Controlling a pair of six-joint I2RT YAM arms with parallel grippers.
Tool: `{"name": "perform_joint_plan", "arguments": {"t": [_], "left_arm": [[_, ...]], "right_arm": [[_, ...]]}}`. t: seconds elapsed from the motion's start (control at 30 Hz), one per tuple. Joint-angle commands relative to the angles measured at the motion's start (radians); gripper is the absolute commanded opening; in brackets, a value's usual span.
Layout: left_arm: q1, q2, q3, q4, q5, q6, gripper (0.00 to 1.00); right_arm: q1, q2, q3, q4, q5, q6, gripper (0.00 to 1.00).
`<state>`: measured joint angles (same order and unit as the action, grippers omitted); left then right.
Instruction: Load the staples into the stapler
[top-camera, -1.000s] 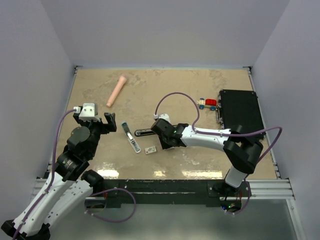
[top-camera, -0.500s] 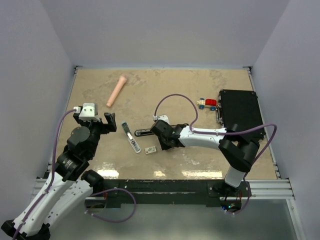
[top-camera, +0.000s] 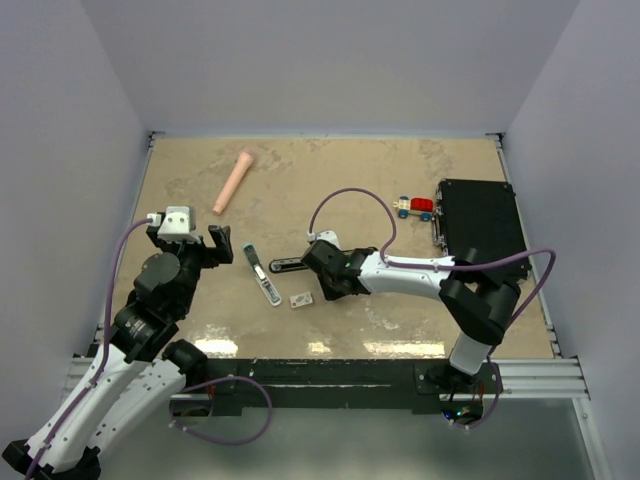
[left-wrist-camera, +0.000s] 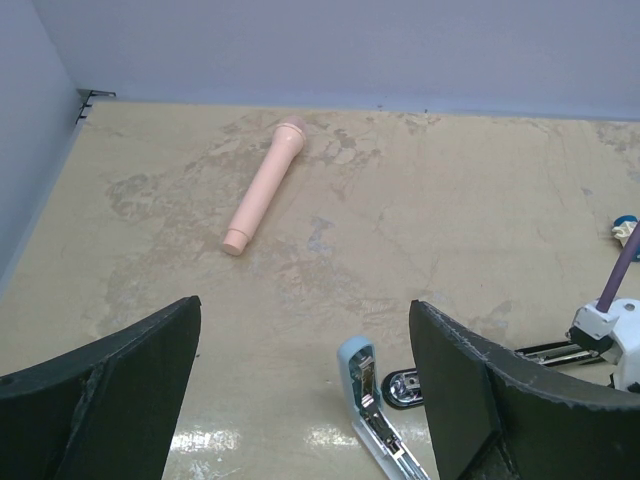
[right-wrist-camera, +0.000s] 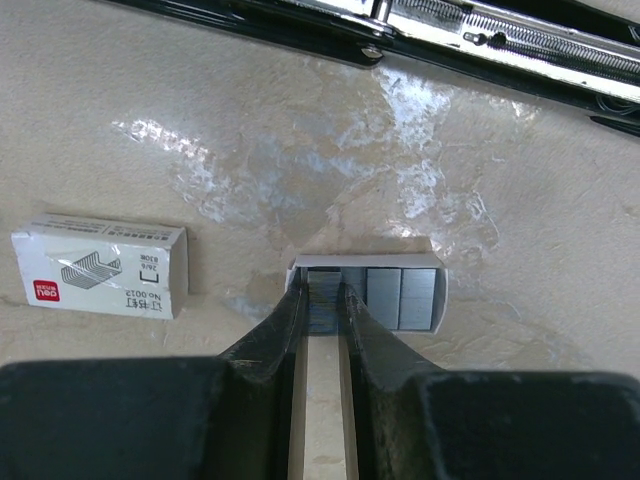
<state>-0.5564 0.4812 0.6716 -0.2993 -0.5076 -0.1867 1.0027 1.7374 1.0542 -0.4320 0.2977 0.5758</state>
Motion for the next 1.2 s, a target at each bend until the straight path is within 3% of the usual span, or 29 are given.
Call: {"name": "perform_joint_plan", "arguments": {"t": [0.0,0.53,1.0,1.17], "left_arm": [[0.009,0.000,-0.007,0.043,0.007,0.020,0.89],[0.016,-0.001,-0.007,0.043,0.017,0.016,0.89],[0.019,-0.047,-0.012,0.045,-0.014,0.007,0.89],[0.024,-0.096,-0.017,0.042,-0.094,-0.011,0.89]], "right_arm": [[-0.004,-0.070,0.023,-0.043,0.029,-0.022,0.09],[0.039,-0.127,0.065,0.045,0.029,-0.105,0.09],[0.209,0.014,0.197,0.251,0.106,-0.119,0.07],[0.235,0.092,0.257,0.286,0.106,-0.136,0.07]]}}
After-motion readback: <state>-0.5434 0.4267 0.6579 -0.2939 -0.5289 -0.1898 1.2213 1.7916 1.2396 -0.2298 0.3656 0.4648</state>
